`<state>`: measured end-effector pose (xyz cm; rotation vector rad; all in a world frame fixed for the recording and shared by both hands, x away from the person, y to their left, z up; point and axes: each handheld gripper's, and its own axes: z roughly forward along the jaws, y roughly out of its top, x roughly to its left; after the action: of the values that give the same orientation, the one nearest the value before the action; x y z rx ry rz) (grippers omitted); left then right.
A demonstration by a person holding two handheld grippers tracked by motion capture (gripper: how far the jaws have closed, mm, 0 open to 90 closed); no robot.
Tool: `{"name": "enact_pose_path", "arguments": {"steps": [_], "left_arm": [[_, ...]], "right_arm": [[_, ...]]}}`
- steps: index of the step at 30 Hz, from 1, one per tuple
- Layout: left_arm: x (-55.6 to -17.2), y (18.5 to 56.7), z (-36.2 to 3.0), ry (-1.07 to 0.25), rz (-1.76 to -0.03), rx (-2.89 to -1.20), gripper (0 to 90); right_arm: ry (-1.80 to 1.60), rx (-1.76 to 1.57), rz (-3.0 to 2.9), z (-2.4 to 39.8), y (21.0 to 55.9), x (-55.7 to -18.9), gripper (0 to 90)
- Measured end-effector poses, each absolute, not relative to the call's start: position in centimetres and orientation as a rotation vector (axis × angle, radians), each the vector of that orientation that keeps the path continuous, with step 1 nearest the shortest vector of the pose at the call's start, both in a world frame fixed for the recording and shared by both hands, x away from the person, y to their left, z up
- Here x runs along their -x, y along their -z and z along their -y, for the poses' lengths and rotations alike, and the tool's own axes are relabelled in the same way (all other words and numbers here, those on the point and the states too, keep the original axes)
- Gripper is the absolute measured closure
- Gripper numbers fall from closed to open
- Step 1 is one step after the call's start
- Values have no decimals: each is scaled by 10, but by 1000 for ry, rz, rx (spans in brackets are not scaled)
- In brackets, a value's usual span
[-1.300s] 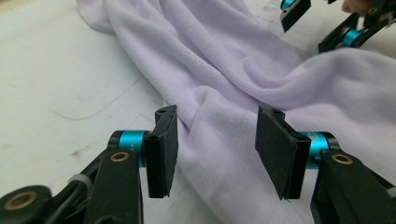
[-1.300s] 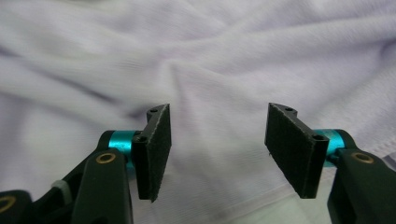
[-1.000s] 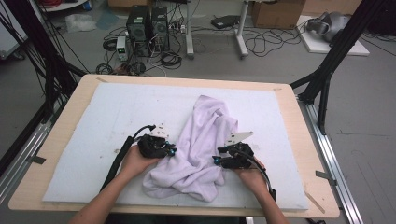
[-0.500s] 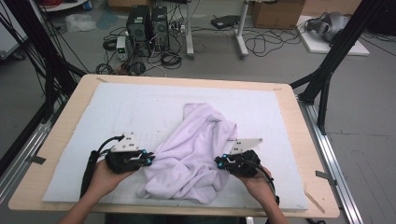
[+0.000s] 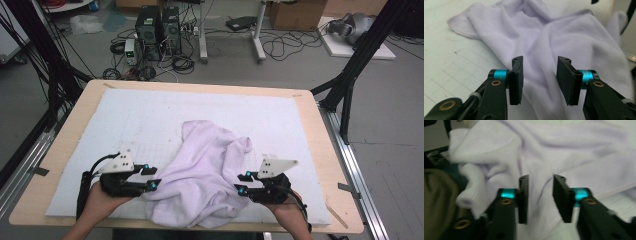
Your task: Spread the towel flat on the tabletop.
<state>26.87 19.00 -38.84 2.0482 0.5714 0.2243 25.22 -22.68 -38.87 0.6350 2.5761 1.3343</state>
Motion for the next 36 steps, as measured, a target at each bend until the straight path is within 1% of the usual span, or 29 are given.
{"name": "enact_pose_path", "arguments": {"steps": [1, 2, 4, 5, 7, 9, 11, 12, 13, 14, 15, 16, 17, 18, 20, 24, 28, 34, 35, 36], "left_arm": [[-278, 389, -187, -225, -589, -2041, 568], [-287, 390, -184, -222, -605, -2034, 568], [-306, 395, -174, -231, -636, -2050, 566], [-314, 398, -170, -220, -657, -2048, 549], [-330, 408, -155, -232, -689, -2089, 500], [-341, 418, -143, -172, -712, -2113, 482], [-347, 429, -134, -179, -713, -2168, 512], [-350, 435, -130, -159, -714, -2196, 560], [-351, 440, -128, -161, -706, -2212, 627], [-351, 440, -129, -180, -700, -2201, 682], [-351, 439, -130, -183, -690, -2208, 809], [-350, 439, -130, -184, -687, -2211, 843], [-350, 437, -132, -180, -690, -2215, 854], [-349, 435, -134, -183, -693, -2217, 860], [-344, 429, -141, -201, -689, -2202, 864], [-324, 415, -162, -227, -670, -2164, 866], [-296, 411, -185, -262, -673, -2135, 867], [-262, 409, -204, -264, -644, -2135, 861], [-258, 408, -205, -261, -626, -2129, 852], [-255, 407, -207, -253, -618, -2117, 820]], "right_arm": [[-1324, -631, -2573, 224, 388, -259, 598], [-1306, -635, -2562, 222, 389, -266, 554], [-1298, -660, -2562, 216, 395, -282, 514], [-1293, -681, -2561, 214, 399, -290, 482], [-1248, -717, -2562, 208, 410, -304, 477], [-1175, -752, -2599, 203, 422, -316, 472], [-1127, -772, -2649, 199, 432, -324, 500], [-1098, -781, -2669, 197, 436, -326, 519], [-1083, -783, -2681, 196, 439, -328, 535], [-1120, -789, -2679, 197, 440, -330, 593], [-1127, -792, -2684, 198, 440, -330, 658], [-1130, -782, -2689, 199, 440, -330, 739], [-1129, -770, -2700, 199, 440, -329, 798], [-1134, -757, -2708, 198, 440, -329, 832], [-1122, -741, -2711, 198, 438, -328, 850], [-1159, -699, -2674, 200, 426, -319, 854], [-1207, -658, -2646, 204, 412, -302, 854], [-1210, -618, -2683, 209, 412, -272, 857], [-1201, -601, -2692, 209, 413, -268, 857], [-1187, -595, -2710, 210, 413, -263, 856]]}}
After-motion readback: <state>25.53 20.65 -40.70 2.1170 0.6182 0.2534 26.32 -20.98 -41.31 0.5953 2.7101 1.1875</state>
